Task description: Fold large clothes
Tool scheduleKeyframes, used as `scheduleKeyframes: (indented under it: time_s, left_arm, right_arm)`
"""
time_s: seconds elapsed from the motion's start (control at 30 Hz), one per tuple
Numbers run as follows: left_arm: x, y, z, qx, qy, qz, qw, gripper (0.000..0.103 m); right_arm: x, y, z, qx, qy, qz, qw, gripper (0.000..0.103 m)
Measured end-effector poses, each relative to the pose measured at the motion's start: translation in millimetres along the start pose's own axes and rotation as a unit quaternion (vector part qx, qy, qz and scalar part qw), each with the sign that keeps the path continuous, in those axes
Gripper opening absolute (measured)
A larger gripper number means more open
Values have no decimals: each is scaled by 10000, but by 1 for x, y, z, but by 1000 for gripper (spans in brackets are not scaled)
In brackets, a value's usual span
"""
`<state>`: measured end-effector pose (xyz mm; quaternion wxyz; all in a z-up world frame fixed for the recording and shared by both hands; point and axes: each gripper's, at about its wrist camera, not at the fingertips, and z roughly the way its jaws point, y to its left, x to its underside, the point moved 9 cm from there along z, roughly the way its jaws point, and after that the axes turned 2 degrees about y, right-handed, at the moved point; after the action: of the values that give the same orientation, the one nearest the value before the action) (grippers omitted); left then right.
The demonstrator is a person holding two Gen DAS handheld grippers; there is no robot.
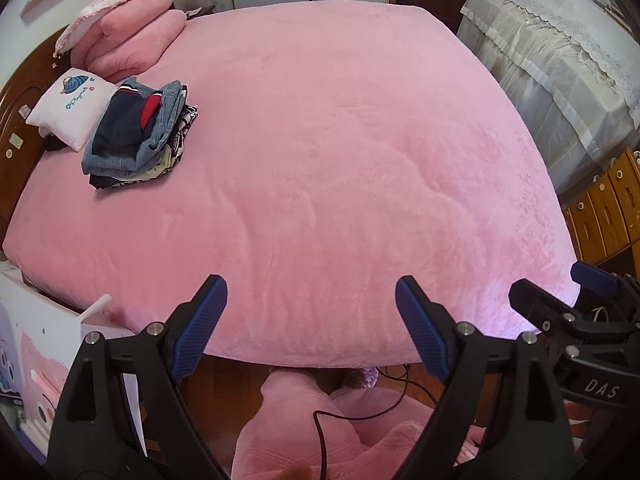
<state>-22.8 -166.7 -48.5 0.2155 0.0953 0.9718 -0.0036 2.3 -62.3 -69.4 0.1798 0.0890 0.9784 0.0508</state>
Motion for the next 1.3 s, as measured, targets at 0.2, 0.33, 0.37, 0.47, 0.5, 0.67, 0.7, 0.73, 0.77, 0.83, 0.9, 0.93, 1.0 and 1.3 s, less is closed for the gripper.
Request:
scheduleKeyframes:
  time_s: [0.2, 0.33, 0.37, 0.47, 0.5, 0.67, 0.7, 0.73, 0.77, 0.83, 0.9, 0.93, 1.0, 1.3]
  left_arm:
    - [-3, -7, -1, 17, -70, 103, 9999, 96]
    - [-6, -5, 2, 99, -52, 61, 9999, 100]
    - [-7, -5, 3, 109, -45, 54, 9999, 100]
    - [-9, -3, 5, 183, -51, 68, 9998, 101]
    - [-9, -3, 5, 199, -55, 71, 9998, 101]
    - [-10, 0, 5, 315, -87, -6, 9995, 102]
    - [-10, 1, 5, 328, -91, -16, 9994, 102]
    - [-10, 2, 5, 337, -94, -21, 9994, 102]
    - [-10, 3, 5, 340, -96, -30, 9994, 102]
    - [-9, 6, 6, 329, -95, -42, 9994, 102]
    - [-8, 8, 6, 342, -105, -75, 9993, 102]
    - [-7, 8, 6, 341, -108, -78, 9993, 102]
    - [-7, 11, 6, 318, -120, -96, 9994, 102]
    - [-9, 17, 5, 313, -162, -164, 9992, 102]
  right_arm:
    - [-3, -2, -3, 18, -74, 7, 10000, 103]
    - [-6, -5, -4, -1, -105, 105, 9999, 103]
    - [-6, -5, -4, 5, -109, 106, 9999, 103]
    - [-9, -4, -7, 42, -170, 90, 9998, 103]
    - [-8, -3, -8, 54, -195, 85, 9998, 103]
    - [-10, 2, -15, 102, -340, 19, 9994, 103]
    - [-9, 3, -16, 112, -358, 11, 9993, 103]
    - [-8, 5, -17, 118, -376, -13, 9992, 103]
    - [-8, 7, -18, 119, -392, -44, 9992, 103]
    - [-8, 9, -19, 130, -416, -86, 9990, 103]
    - [-7, 10, -20, 120, -427, -108, 9990, 103]
    - [-8, 11, -20, 110, -425, -120, 9990, 103]
    - [-8, 12, -19, 101, -412, -139, 9990, 103]
    - [-10, 17, -19, 87, -417, -188, 9989, 103]
